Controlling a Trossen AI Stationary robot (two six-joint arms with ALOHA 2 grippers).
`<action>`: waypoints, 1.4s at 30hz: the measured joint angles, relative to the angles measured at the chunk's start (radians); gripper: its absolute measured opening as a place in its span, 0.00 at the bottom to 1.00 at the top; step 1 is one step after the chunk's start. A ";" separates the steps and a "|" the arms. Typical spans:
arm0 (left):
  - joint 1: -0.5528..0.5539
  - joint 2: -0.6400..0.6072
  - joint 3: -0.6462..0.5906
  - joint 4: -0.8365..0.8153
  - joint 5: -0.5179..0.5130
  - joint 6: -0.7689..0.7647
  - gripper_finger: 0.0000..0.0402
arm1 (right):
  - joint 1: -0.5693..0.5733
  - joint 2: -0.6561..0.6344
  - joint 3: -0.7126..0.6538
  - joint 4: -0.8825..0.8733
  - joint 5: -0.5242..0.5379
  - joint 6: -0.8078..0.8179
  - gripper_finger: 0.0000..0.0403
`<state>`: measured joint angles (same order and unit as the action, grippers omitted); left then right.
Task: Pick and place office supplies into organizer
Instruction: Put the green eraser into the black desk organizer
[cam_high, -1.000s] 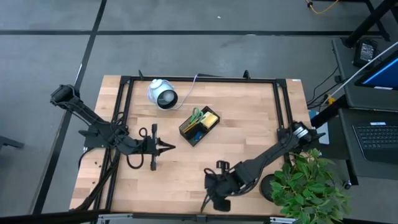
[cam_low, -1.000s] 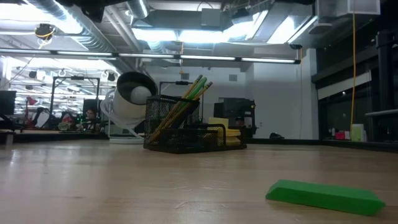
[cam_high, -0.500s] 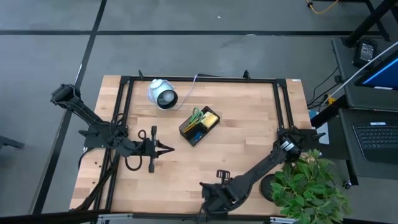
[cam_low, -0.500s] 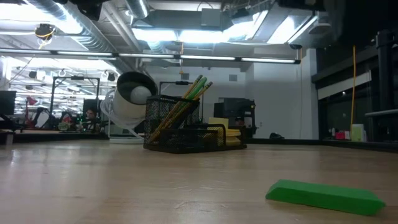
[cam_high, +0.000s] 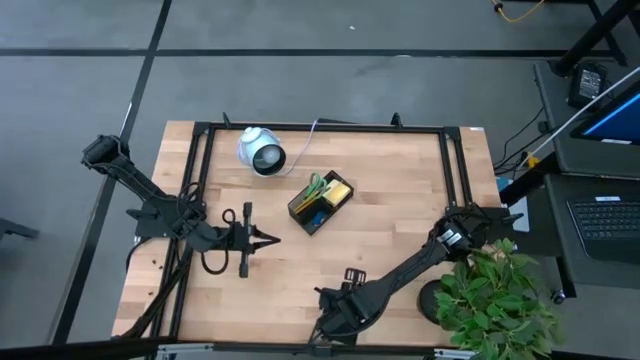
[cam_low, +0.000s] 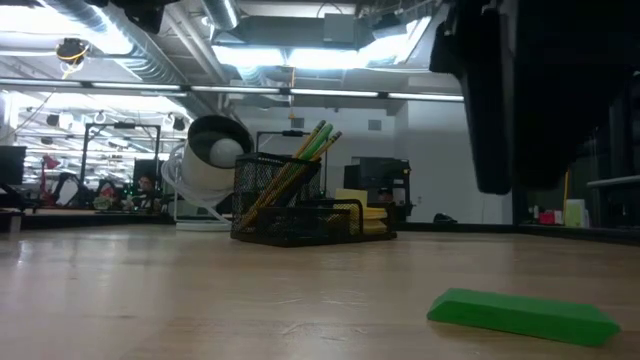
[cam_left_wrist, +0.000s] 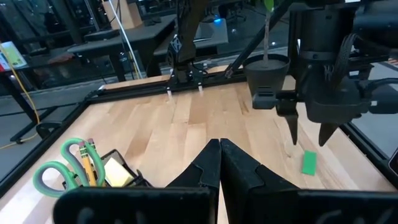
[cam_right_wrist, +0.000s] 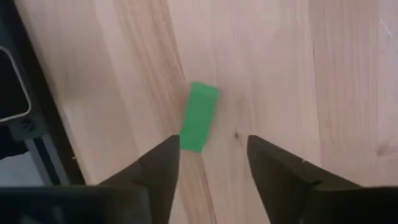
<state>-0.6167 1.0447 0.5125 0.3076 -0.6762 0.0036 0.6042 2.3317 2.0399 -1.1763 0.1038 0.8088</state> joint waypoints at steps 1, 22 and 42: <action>0.000 0.000 0.000 -0.002 0.000 0.000 0.00 | -0.002 0.001 0.000 0.001 0.000 0.010 0.49; -0.032 0.000 0.000 -0.005 0.000 0.000 0.00 | -0.012 0.070 -0.001 0.066 -0.038 0.127 0.55; -0.033 0.000 0.000 0.003 0.044 -0.001 0.00 | -0.049 0.116 0.002 0.094 -0.141 0.108 0.55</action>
<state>-0.6495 1.0451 0.5125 0.3107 -0.6318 0.0025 0.5552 2.4481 2.0418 -1.0819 -0.0375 0.9167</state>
